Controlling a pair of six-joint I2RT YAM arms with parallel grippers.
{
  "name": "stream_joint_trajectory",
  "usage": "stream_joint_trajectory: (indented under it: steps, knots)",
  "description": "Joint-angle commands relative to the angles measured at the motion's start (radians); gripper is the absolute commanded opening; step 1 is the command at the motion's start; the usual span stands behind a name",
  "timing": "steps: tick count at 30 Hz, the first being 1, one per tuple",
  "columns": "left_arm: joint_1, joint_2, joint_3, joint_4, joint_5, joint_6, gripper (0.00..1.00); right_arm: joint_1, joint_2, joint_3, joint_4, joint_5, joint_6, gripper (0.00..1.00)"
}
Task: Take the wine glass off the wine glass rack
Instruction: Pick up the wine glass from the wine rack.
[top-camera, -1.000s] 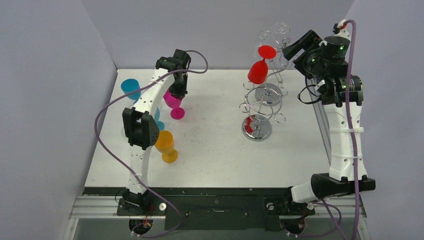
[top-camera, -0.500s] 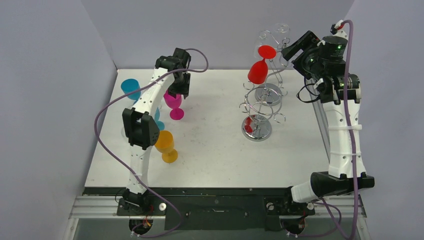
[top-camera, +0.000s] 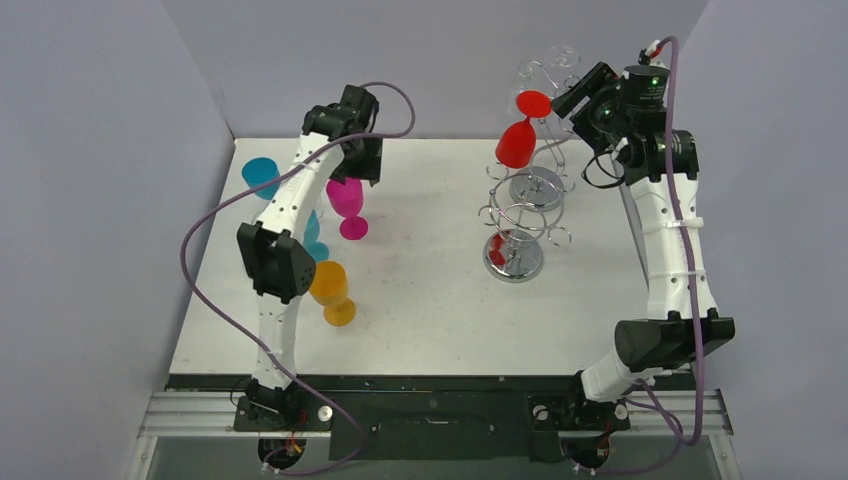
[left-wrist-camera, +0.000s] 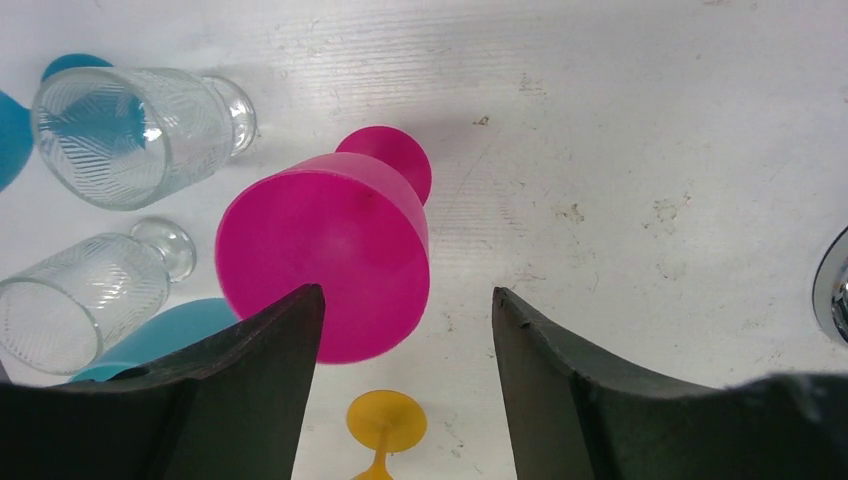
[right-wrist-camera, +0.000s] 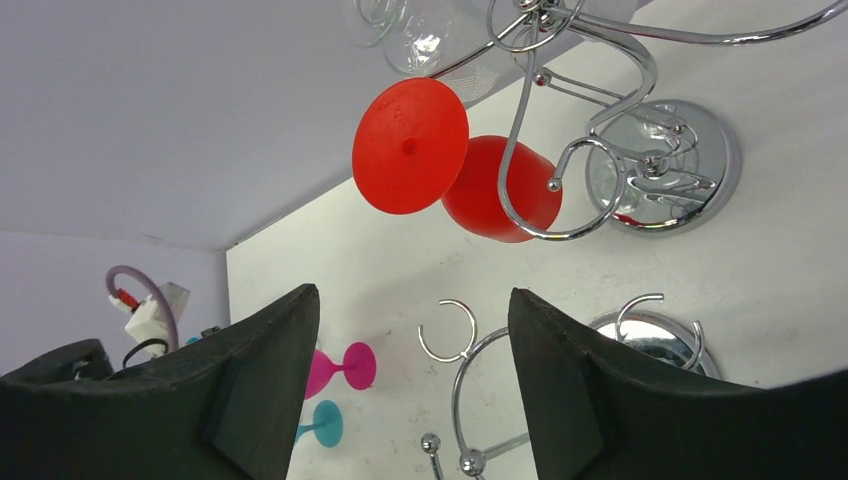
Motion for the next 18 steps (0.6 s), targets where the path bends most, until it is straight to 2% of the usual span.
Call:
stream_joint_trajectory:
  steps: [1, 4, 9, 15, 18]
  knots:
    - [-0.014, -0.131, 0.034, 0.035, -0.041, -0.003, 0.61, -0.001, 0.019, 0.019, 0.083, -0.035, 0.055, 0.64]
    - [-0.021, -0.158, 0.029, 0.046, -0.057, -0.008, 0.65, 0.020, 0.019, -0.013, 0.123, -0.038, 0.092, 0.60]
    - [-0.037, -0.253, -0.022, 0.106, -0.073, -0.027, 0.73, 0.064, 0.024, -0.057, 0.167, 0.044, 0.150, 0.58]
    - [-0.063, -0.421, -0.216, 0.229, -0.037, -0.055, 0.87, 0.089, -0.006, -0.167, 0.283, 0.160, 0.273, 0.53]
    - [-0.073, -0.521, -0.312, 0.287, -0.005, -0.064, 0.91, 0.119, -0.005, -0.193, 0.315, 0.239, 0.318, 0.52]
